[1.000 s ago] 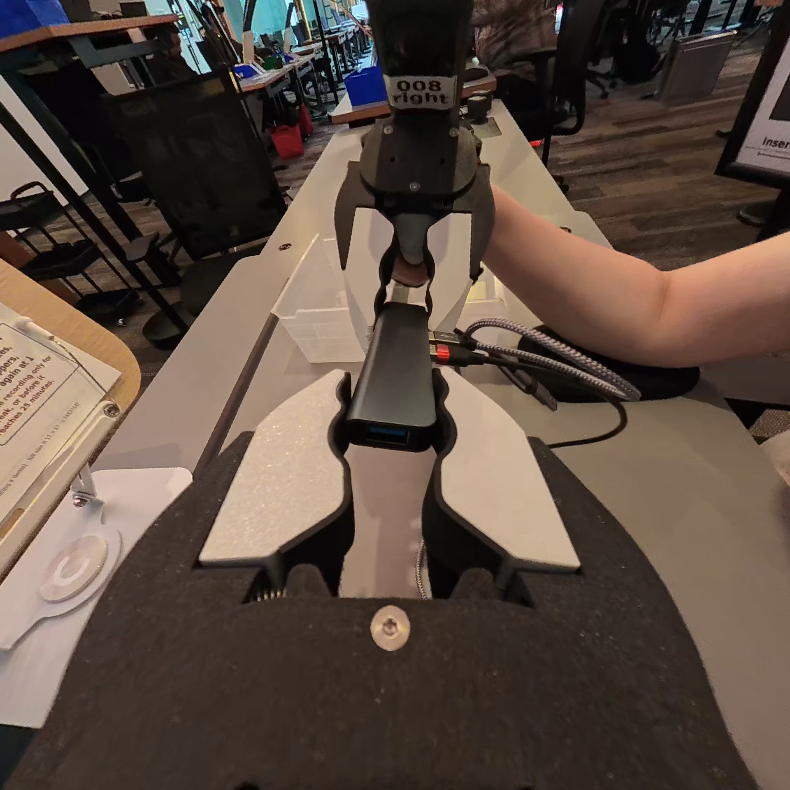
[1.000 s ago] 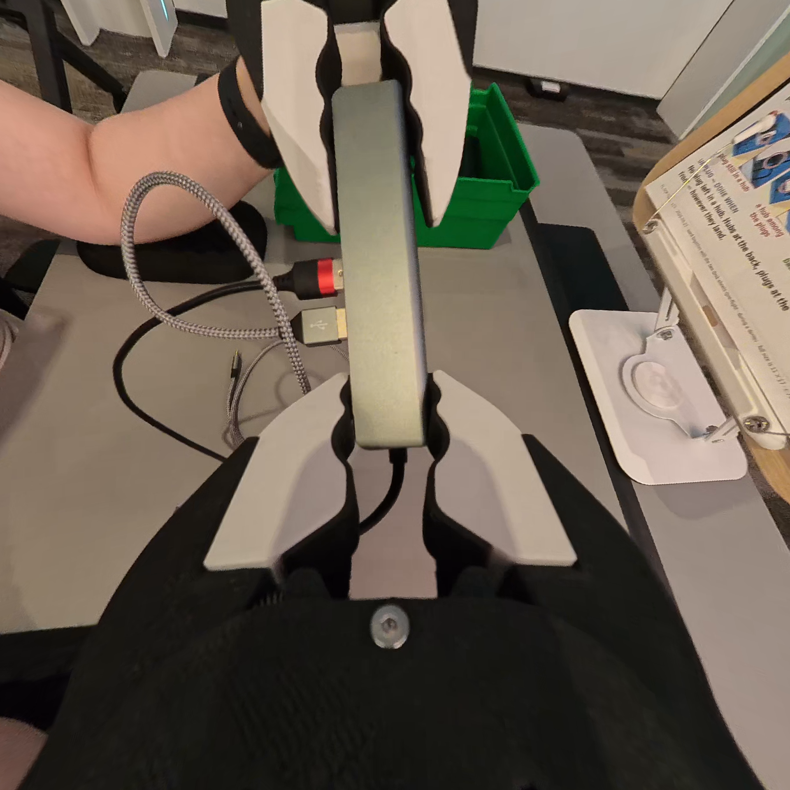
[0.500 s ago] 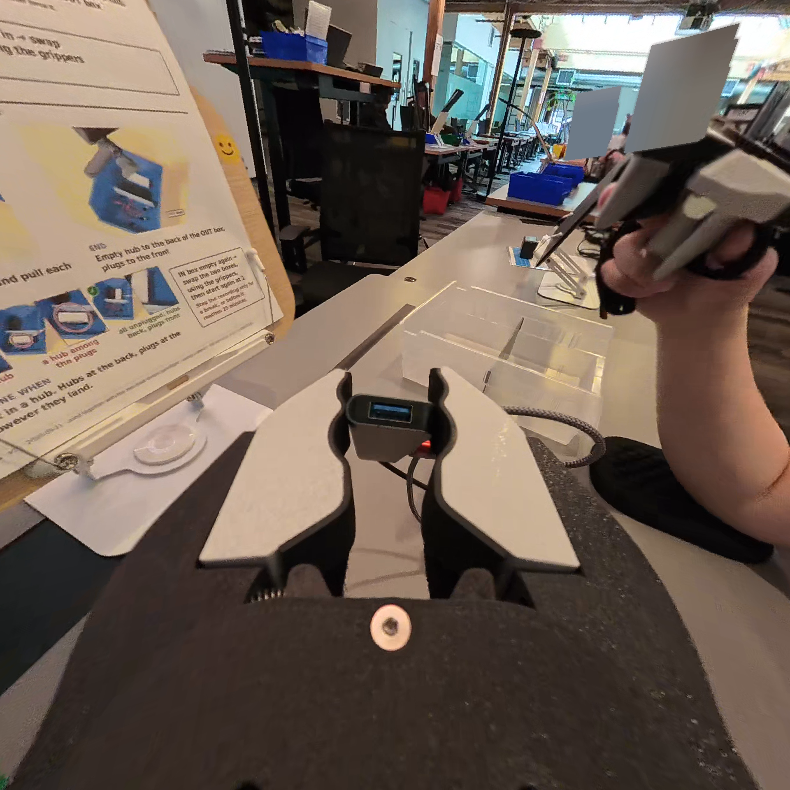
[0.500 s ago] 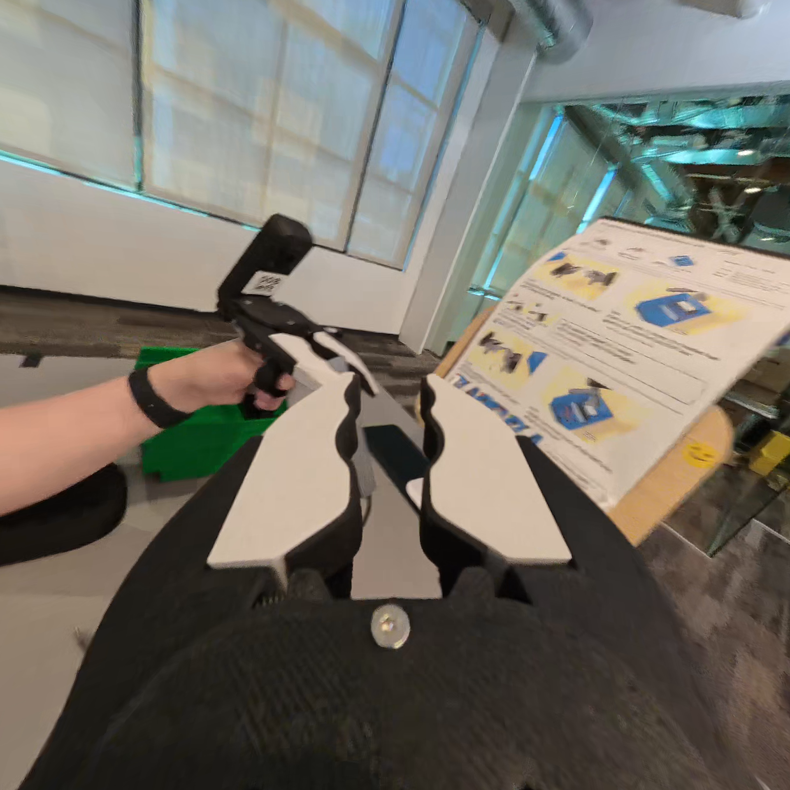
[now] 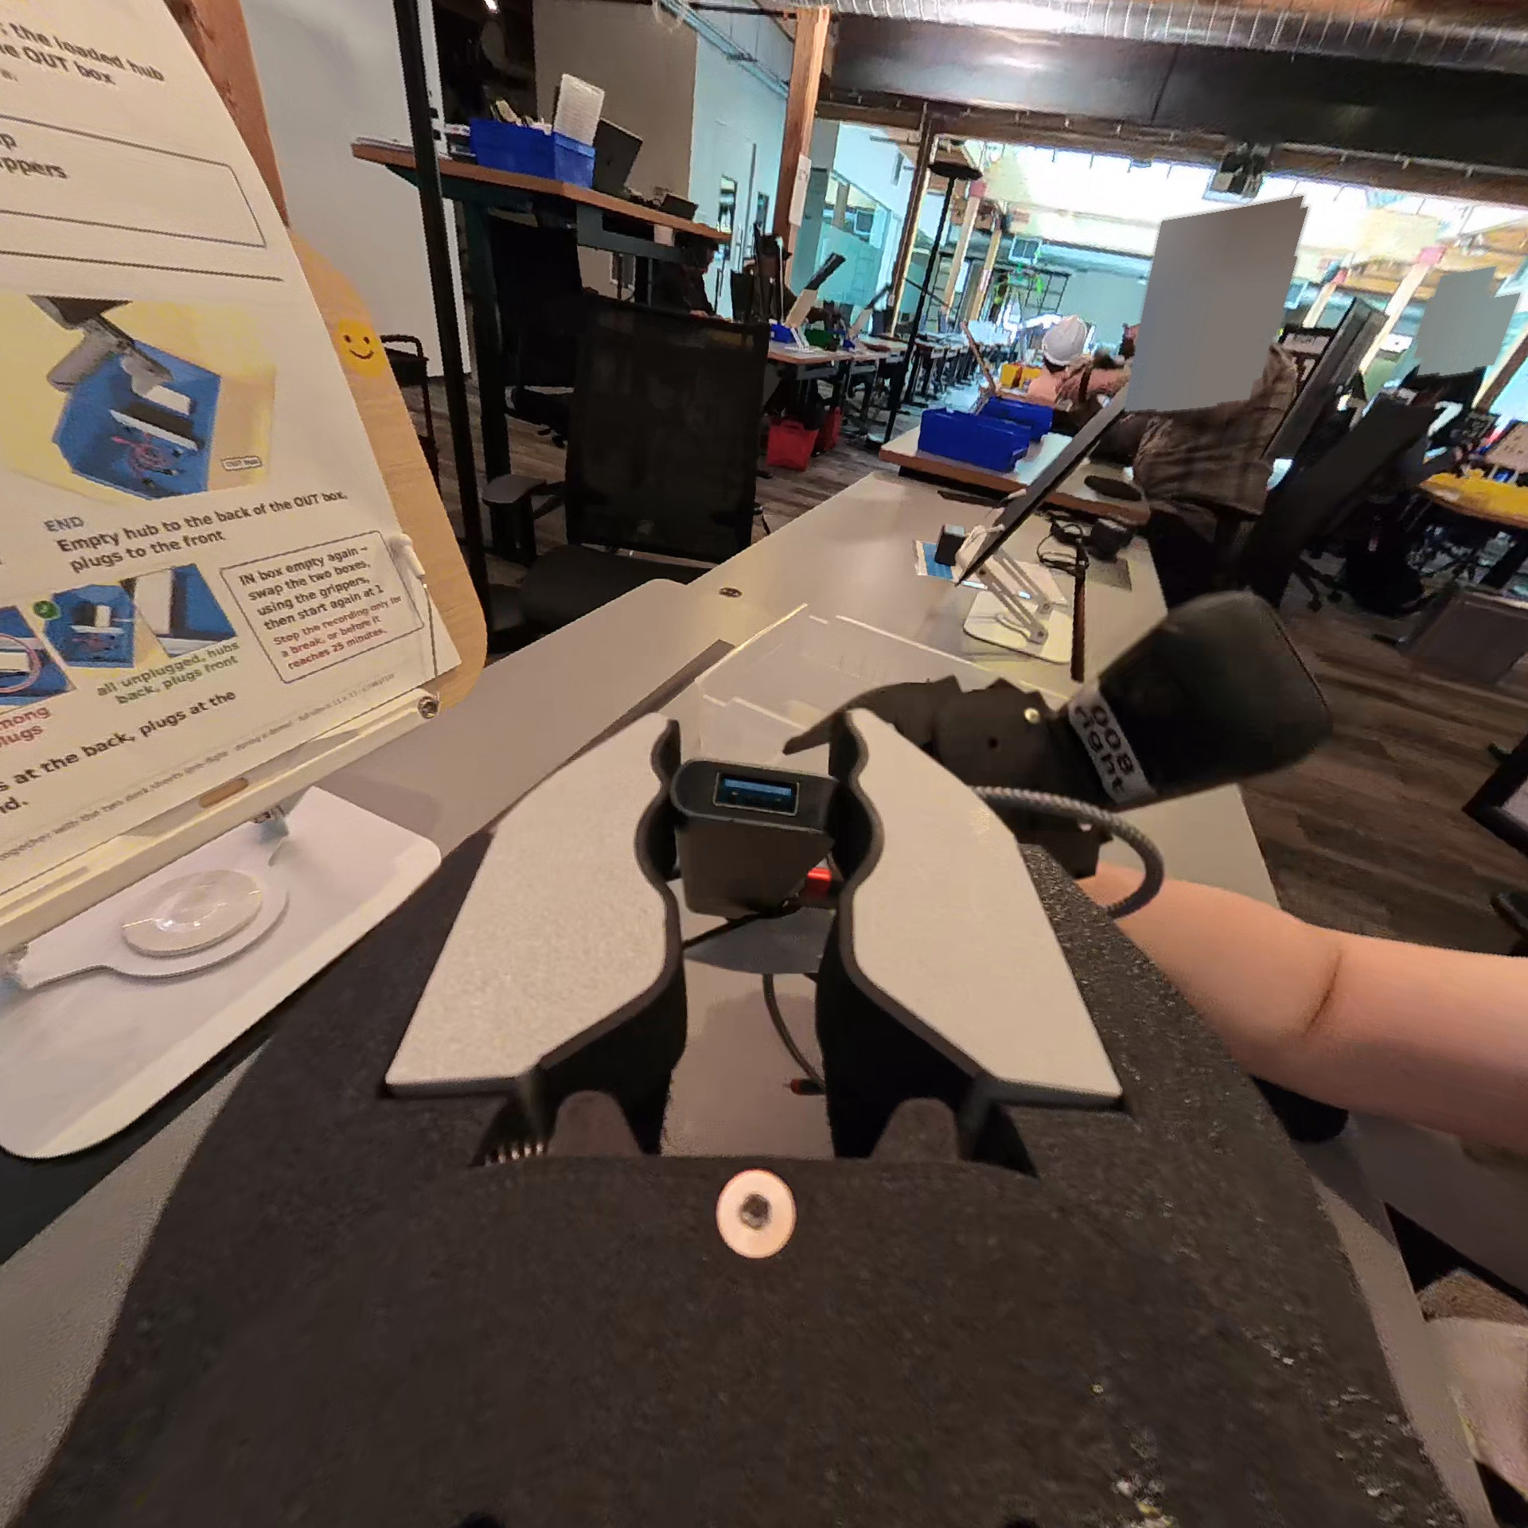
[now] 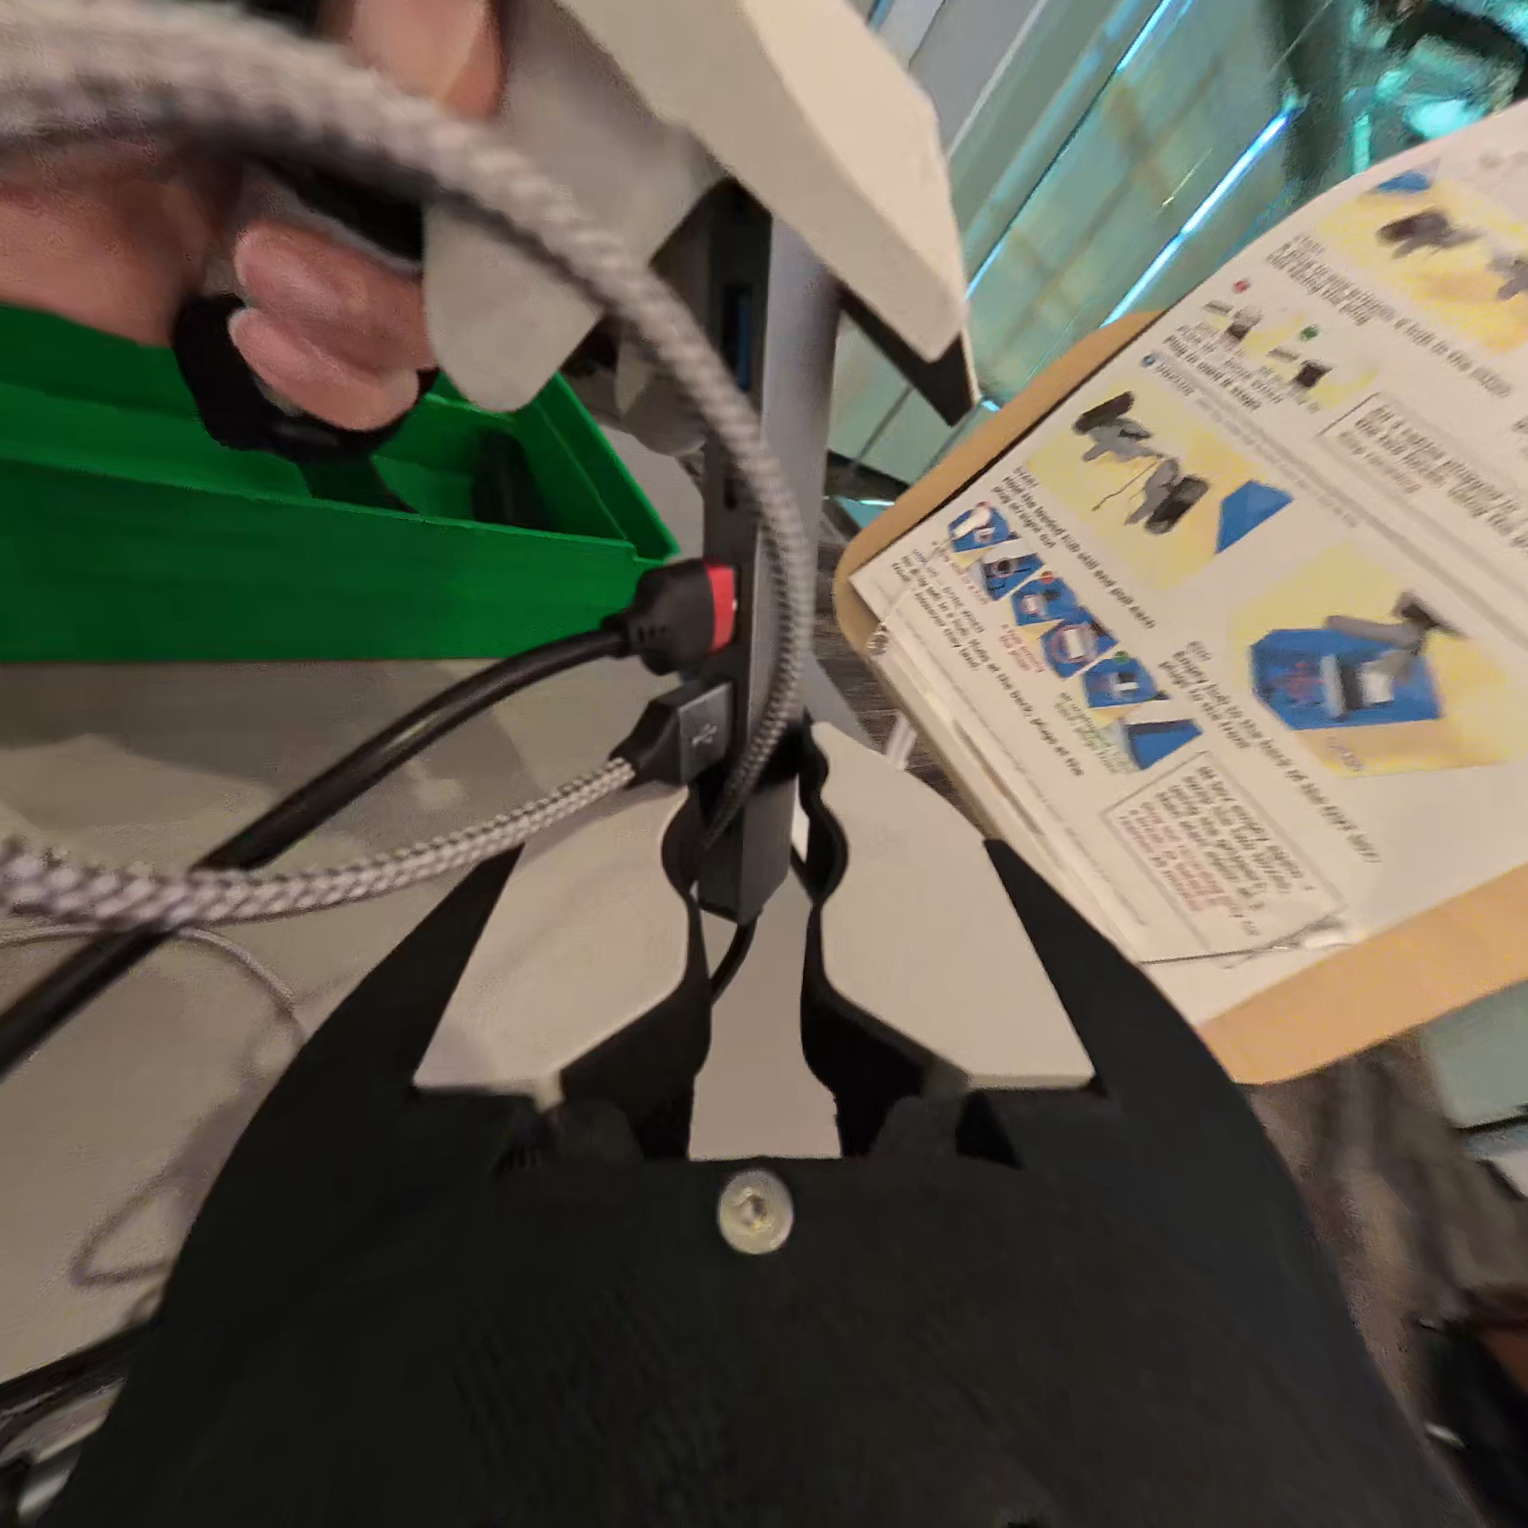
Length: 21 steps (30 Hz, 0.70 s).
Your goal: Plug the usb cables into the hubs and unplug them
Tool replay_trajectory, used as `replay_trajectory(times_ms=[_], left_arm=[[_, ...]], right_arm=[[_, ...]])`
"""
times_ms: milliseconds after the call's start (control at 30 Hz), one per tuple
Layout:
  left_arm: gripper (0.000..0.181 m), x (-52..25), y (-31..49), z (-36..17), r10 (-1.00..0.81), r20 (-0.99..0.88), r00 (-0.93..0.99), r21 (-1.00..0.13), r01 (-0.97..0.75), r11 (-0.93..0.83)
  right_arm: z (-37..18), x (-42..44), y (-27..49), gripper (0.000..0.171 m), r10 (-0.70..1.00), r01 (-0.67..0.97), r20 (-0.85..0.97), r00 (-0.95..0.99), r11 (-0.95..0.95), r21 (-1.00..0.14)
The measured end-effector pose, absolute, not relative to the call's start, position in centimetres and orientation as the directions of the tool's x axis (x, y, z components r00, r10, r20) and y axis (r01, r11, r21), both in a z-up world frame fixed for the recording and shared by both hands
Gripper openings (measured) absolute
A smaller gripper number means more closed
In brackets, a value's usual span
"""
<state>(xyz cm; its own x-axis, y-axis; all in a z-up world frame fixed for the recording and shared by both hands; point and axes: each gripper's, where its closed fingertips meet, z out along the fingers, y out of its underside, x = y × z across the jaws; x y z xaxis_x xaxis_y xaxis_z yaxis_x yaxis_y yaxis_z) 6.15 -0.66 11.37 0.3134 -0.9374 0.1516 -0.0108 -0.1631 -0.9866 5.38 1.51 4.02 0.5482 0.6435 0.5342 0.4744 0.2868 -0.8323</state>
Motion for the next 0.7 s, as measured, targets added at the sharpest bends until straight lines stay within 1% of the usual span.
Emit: replay_trajectory(times_ms=[33,100,167,233,267,333,400,433,467,533,567,700], left_arm=[[0.034,6.2,-0.7,11.6,-0.938,0.160,0.306,-0.986,0.008,-0.165],[0.035,6.2,-1.1,11.8,-0.956,0.123,0.268,-0.992,0.010,-0.125],[0.037,6.0,-1.6,11.4,-0.968,0.048,0.245,-0.997,-0.048,-0.062],[0.062,5.7,-1.8,11.4,-0.960,-0.075,0.269,-0.993,-0.107,0.048],[0.063,5.6,-2.2,11.3,-0.947,-0.172,0.273,-0.979,-0.151,0.134],[0.066,5.6,-2.6,10.6,-0.884,-0.366,0.290,-0.919,-0.262,0.294],[0.069,6.1,-3.5,9.4,-0.810,-0.534,0.241,-0.821,-0.375,0.430],[0.065,6.5,-3.6,9.0,-0.766,-0.602,0.227,-0.771,-0.416,0.482],[0.057,6.9,-3.7,8.9,-0.720,-0.656,0.225,-0.728,-0.440,0.526],[0.041,8.0,-4.9,8.7,-0.673,-0.718,0.176,-0.672,-0.427,0.605],[0.038,8.5,-5.3,8.5,-0.656,-0.739,0.154,-0.647,-0.434,0.627],[0.037,9.5,-5.0,7.0,-0.582,-0.806,0.110,-0.548,-0.511,0.662]], right_arm=[[4.3,5.7,1.5,0.019,0.618,0.496,0.566,0.545,0.306,-0.812],[5.3,6.7,1.4,0.018,0.579,0.534,0.612,0.539,0.327,-0.779],[6.3,8.0,1.2,0.014,0.518,0.595,0.686,0.510,0.364,-0.717],[6.9,9.6,1.2,0.012,0.441,0.678,0.767,0.466,0.380,-0.630],[7.3,10.1,1.0,0.012,0.412,0.705,0.797,0.442,0.390,-0.593],[7.3,10.5,0.3,0.012,0.424,0.726,0.823,0.378,0.416,-0.548],[7.1,10.6,-0.6,0.012,0.428,0.740,0.849,0.310,0.451,-0.498],[7.1,10.8,-0.8,0.012,0.427,0.750,0.857,0.289,0.455,-0.480],[6.9,10.9,-1.1,0.012,0.442,0.756,0.856,0.268,0.454,-0.471],[6.9,11.1,-1.5,0.011,0.450,0.761,0.860,0.241,0.463,-0.455],[6.8,11.2,-1.6,0.011,0.458,0.765,0.858,0.232,0.459,-0.452],[5.7,11.4,-2.1,0.012,0.494,0.796,0.855,0.160,0.448,-0.408]])
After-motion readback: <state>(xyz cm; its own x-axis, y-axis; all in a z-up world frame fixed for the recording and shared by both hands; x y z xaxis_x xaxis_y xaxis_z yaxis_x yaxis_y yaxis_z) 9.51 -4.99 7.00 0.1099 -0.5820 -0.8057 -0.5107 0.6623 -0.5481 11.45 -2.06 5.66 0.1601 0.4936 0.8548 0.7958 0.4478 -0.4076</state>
